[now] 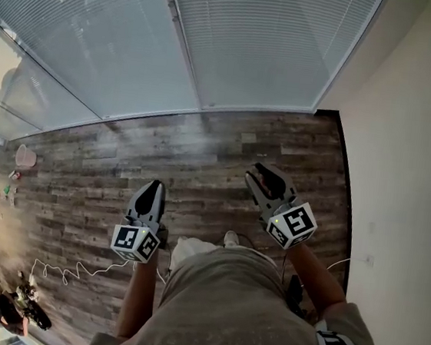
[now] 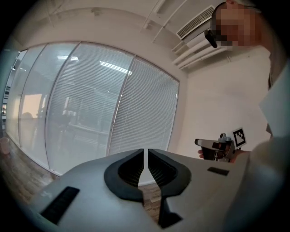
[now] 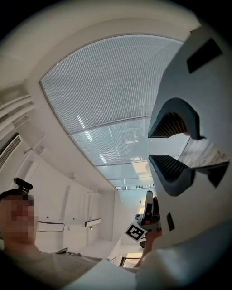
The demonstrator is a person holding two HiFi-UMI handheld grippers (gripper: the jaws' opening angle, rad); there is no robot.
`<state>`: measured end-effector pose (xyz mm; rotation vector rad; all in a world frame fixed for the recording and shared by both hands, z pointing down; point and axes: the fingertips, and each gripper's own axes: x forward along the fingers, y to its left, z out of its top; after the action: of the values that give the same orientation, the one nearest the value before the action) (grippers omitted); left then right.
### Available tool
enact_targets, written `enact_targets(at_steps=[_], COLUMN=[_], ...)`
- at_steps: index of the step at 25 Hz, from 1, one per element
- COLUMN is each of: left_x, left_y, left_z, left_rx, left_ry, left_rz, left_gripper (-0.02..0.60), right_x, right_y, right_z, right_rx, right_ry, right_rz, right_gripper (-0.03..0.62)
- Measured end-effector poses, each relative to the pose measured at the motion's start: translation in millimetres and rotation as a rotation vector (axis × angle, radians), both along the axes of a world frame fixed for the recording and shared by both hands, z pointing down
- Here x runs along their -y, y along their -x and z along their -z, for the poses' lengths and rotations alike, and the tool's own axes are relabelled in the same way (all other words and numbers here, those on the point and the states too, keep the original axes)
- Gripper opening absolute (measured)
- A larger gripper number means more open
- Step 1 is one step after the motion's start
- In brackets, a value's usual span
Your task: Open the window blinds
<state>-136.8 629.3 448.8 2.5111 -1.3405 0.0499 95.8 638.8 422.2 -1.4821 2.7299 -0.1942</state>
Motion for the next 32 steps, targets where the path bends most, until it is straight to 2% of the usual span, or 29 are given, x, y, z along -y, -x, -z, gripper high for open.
enact_targets(at_steps=[3,6,10,15,22,25,29,32], left_x=[-10,1,10,29,97,134,181,206], left_y=[-3,-8,-7,12,45,64,89,107], left_z=[12,20,8,1,-16,-22,-21,-23], left_rx=[-0.002,0.007,-0.004,-0.006,0.015,0.01,-0.004,-0.017], left_ry=[-0.028,-0.054,-0.024,0.018,0.085,0.112,0.101,0.094], left_rz=[-0.001,0.012,0.03,0.025,-0.002,0.017,0.025,0.019], left_gripper=[0.041,0.041,0.043,0.034,0.015,0.015,0.015,0.015], right_x=[-5,8,17,34,87,110,143,162], right_y=[-5,-12,-11,8,42,63,85,101], right_z=[-1,-1,-7,-13,-14,-5,9,13], right_rx=[0.015,0.025,0.016,0.019,0.006,0.007,-0.03,-0.011], right_ry=[0.017,0.019,0.033,0.048,0.056,0.043,0.022,0.015], right_rz=[-0.012,-0.009,-0.002,-0.007,-0.017,0.018,0.024,0.036], right_gripper=[0.121,0.121,0.121,0.121,0.119,0.082,0.072,0.072])
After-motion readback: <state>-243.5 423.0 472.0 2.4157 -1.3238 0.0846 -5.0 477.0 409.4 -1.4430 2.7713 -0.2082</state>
